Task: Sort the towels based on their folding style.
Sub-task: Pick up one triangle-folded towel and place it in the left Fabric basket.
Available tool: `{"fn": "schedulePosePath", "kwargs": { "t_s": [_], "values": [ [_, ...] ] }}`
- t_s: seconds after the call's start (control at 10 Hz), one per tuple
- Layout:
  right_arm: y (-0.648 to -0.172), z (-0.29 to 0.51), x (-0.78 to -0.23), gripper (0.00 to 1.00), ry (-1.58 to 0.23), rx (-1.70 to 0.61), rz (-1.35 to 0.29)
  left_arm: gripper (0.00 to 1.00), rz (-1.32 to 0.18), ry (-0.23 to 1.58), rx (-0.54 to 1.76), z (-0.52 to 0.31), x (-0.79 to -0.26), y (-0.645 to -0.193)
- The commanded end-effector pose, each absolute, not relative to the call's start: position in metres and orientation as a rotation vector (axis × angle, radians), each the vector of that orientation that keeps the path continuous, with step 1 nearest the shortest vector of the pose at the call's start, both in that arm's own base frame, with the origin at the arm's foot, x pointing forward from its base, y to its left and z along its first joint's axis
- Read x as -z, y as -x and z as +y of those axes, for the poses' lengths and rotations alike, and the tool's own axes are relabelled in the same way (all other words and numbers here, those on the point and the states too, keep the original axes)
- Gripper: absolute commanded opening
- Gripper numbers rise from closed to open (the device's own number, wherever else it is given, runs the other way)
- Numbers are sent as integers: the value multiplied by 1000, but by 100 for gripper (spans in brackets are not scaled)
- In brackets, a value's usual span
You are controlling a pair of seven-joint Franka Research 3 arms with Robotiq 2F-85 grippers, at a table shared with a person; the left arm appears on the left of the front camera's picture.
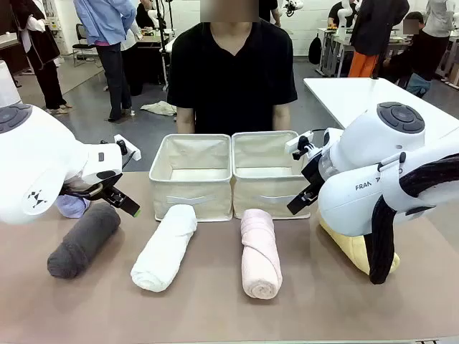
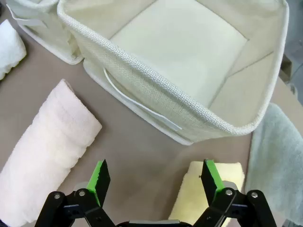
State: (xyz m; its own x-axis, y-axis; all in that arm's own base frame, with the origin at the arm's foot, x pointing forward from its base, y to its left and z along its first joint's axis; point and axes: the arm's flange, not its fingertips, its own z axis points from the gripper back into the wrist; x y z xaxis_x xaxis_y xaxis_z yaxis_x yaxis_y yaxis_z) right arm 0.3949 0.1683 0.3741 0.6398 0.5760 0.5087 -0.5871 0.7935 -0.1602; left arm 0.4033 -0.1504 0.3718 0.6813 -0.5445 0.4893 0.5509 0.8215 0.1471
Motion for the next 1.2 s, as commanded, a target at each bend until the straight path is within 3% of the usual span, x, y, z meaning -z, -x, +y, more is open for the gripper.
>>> {"fn": "schedulePosePath", "kwargs": {
  "t_s": [0.0,1.1],
  "values": [
    [-395,168,-374,100,-21,-663,-573,100,-545,13,615,-150,-372,-403],
    [-395,168,-374,100,-21,-663,-573,100,-545,13,615,-150,-372,-403]
  ]
}}
